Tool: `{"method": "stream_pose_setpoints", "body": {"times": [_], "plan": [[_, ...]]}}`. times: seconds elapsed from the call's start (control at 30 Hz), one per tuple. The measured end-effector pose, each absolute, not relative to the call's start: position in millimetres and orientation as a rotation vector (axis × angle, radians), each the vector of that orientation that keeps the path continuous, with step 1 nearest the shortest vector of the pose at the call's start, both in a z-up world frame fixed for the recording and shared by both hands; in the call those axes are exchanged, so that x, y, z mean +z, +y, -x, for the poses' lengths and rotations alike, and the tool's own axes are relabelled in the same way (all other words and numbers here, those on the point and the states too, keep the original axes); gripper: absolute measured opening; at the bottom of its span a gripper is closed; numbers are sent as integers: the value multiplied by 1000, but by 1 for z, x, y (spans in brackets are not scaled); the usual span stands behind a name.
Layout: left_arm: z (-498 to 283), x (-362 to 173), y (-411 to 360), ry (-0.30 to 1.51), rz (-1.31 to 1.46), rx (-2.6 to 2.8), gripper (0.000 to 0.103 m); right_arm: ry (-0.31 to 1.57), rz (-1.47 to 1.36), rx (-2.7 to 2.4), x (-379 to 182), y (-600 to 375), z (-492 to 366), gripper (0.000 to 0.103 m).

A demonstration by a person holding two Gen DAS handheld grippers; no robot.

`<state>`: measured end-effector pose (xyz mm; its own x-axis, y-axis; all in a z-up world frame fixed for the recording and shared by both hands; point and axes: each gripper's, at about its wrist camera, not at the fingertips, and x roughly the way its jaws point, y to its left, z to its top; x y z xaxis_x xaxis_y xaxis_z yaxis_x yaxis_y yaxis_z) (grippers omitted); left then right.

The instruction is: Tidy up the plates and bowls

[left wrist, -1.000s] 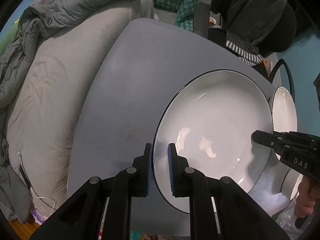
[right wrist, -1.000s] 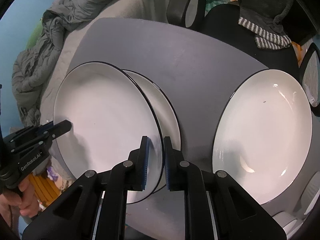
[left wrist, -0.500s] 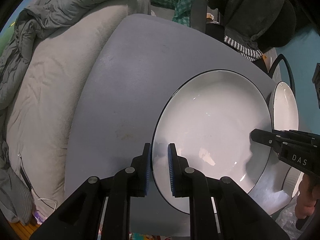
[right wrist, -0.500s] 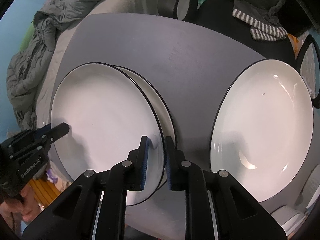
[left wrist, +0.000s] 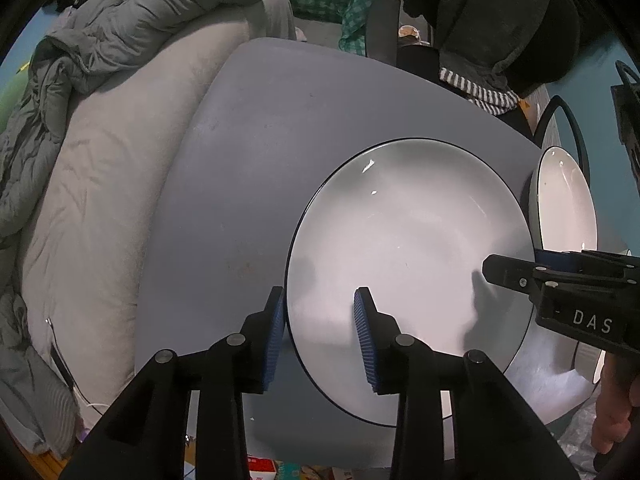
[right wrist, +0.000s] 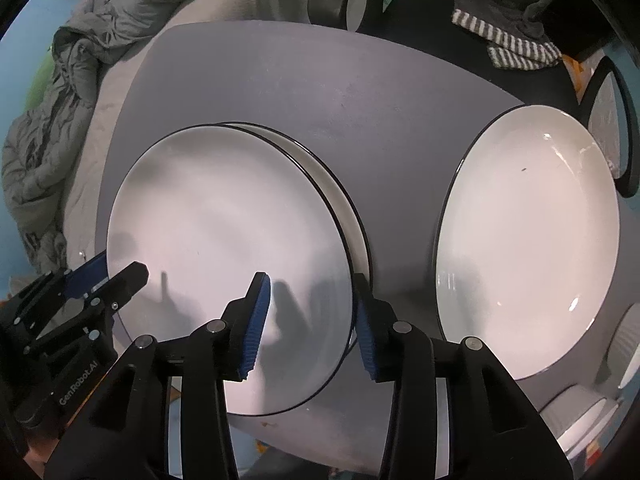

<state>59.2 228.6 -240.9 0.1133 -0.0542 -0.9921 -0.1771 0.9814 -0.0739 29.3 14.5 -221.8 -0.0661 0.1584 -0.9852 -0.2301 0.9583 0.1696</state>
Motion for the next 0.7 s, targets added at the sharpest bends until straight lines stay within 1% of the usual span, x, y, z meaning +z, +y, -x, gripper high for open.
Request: {"method": "stream_pose_setpoints", "body": {"times": [0.1,0.3,0.4,0.7], "plan": [[-57,-240,230,1460,200,90,35,1599,68,322,-220,15,-28,42],[-53,-236,228,1449,199,89,35,1590,85,312,-217,13,-26,43],[-50,-234,227,1441,200,90,35,1573,95,306,-213,12,-23,52],[-43,-222,224,1423,216,91,35,1541,99,307,-205,8,-14,52]]}}
